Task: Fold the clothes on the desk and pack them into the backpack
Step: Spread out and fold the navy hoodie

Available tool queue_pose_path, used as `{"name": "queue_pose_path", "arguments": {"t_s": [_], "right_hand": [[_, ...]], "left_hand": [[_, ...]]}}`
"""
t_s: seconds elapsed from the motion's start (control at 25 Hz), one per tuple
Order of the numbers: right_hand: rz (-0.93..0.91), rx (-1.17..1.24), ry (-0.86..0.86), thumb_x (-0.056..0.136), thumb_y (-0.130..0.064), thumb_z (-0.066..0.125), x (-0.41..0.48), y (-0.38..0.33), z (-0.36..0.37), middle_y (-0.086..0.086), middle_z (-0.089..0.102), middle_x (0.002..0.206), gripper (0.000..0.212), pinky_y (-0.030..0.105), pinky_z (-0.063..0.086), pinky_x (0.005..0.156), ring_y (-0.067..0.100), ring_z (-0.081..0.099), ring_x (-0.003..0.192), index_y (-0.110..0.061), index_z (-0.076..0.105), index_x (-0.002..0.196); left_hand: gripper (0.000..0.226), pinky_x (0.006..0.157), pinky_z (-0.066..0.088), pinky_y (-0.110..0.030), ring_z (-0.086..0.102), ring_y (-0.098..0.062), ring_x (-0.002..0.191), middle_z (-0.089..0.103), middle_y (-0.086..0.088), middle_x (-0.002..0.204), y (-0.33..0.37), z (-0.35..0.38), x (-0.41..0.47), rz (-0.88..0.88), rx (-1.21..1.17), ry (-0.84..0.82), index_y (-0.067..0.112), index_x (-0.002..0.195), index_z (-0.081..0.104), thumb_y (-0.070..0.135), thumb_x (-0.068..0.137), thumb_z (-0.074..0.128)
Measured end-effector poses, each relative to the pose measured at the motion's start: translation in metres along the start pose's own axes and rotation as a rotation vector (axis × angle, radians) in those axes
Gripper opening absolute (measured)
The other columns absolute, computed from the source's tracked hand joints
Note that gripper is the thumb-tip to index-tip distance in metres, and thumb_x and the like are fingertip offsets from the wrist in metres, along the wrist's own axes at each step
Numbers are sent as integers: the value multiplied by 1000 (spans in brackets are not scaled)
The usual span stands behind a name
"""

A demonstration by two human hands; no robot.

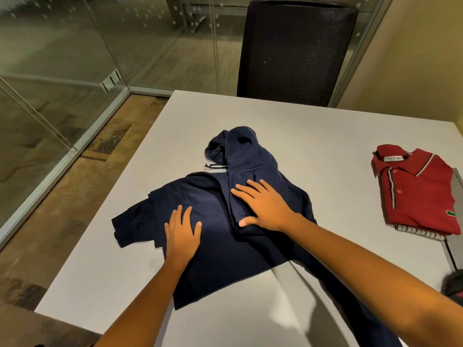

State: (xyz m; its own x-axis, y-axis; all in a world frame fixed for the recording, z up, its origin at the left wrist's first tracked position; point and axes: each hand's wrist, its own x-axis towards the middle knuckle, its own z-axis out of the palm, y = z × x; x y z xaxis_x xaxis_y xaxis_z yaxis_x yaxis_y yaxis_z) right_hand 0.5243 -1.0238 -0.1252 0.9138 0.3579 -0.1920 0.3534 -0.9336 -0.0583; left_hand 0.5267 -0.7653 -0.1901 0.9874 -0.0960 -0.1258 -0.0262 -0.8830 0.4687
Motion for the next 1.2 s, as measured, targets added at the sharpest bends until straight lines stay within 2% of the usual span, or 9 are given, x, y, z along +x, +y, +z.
{"name": "queue_pose_path", "arguments": {"t_s": [0.16,0.36,0.56,0.72,0.84,0.92,0.96,1.08,1.2], "right_hand": [[23,-61,25,98,-47,44,27,17,19,-6,18,161,64,46,9,119,32,12,149,-28,19,154],[149,-68,-53,106,-36,29,61,57,17,-11,-1,162,57,47,4,121,32,1,150,-35,-1,154],[235,-151,-154,106,-25,34,94,86,5,-11,-9,162,65,53,4,120,32,-1,150,-37,-10,153],[336,-31,-116,104,-17,41,107,73,-1,-7,1,163,62,56,3,119,33,3,149,-30,7,155],[324,-54,274,85,-9,70,80,33,16,15,39,150,59,56,20,117,39,34,139,-11,47,140],[171,116,514,83,-13,69,50,-5,38,15,56,132,39,51,29,113,37,50,124,-7,62,121],[83,223,515,87,-22,65,33,-27,49,12,56,129,33,47,30,112,34,51,120,-8,62,118],[23,338,271,87,-55,54,-13,-81,77,3,50,135,54,39,36,110,22,48,122,-17,57,125],[89,343,227,78,-54,56,-30,-97,86,-1,51,129,53,39,40,108,19,46,117,-21,57,119]], "left_hand": [[60,111,27,-59,32,-36,141,36,-14,152,-10,12,1,17,179,28,12,148,36,46,98,35],[72,112,22,-58,30,-34,142,33,-12,154,-8,23,5,-8,313,4,13,150,31,55,98,4],[68,101,40,-57,49,-37,129,49,-15,143,25,29,23,4,274,-37,9,142,47,52,92,26],[42,81,48,-47,60,-36,99,65,-13,117,26,12,48,19,151,112,10,120,64,36,98,40],[27,92,42,-49,51,-37,114,59,-15,125,15,-1,68,-96,39,271,7,119,61,18,95,56],[33,98,38,-53,46,-39,123,53,-17,133,1,-6,74,-167,40,327,5,125,57,13,93,58],[35,99,37,-55,45,-40,124,52,-19,135,-7,-7,75,-206,32,338,3,128,55,11,94,57],[36,102,39,-56,47,-41,124,54,-21,133,-26,-13,67,-298,-108,341,2,133,50,13,100,44],[45,109,36,-50,42,-33,133,47,-14,144,-38,-17,53,-287,-272,242,11,143,43,32,104,32]]}}
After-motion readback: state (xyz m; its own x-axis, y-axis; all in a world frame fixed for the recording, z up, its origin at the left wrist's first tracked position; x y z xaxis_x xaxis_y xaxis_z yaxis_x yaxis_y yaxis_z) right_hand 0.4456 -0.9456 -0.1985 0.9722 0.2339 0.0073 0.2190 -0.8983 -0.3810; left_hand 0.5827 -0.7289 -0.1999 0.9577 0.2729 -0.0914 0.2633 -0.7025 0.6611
